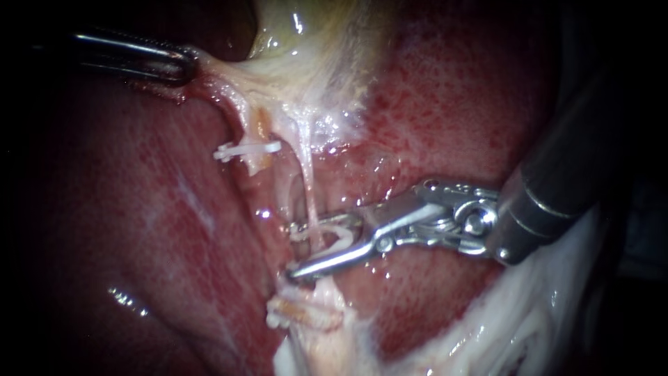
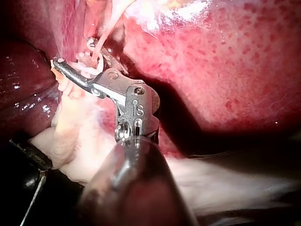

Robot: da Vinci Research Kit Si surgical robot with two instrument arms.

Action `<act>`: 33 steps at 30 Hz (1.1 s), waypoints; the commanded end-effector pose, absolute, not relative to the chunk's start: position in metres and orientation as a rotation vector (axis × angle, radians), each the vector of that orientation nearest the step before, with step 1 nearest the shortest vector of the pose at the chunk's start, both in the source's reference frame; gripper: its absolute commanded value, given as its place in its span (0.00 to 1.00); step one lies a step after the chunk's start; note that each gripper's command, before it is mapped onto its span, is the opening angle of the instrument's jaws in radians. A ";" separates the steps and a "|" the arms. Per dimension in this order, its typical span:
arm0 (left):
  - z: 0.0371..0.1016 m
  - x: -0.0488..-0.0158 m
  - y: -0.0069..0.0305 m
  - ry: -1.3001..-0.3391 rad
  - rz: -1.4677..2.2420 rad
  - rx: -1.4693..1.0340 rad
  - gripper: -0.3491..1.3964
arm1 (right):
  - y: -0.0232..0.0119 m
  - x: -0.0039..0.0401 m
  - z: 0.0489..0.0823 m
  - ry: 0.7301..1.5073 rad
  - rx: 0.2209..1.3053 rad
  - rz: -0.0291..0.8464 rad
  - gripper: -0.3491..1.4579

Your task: Clipping second clip right tube

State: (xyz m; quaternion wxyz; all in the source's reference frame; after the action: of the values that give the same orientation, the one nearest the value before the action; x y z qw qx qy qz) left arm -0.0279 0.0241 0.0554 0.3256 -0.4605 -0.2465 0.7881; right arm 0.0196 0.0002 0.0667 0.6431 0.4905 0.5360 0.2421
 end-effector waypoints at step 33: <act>0.0554 -0.0279 0.0241 -0.647 2.066 -1.207 0.00 | 0.0004 0.0184 0.0649 1.249 1.212 0.549 0.00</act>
State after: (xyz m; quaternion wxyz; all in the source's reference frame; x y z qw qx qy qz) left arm -0.0279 0.0241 0.0554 0.3254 -0.4604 -0.2467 0.7882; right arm 0.0183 0.0004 0.0649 0.6118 0.5256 0.5411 0.2380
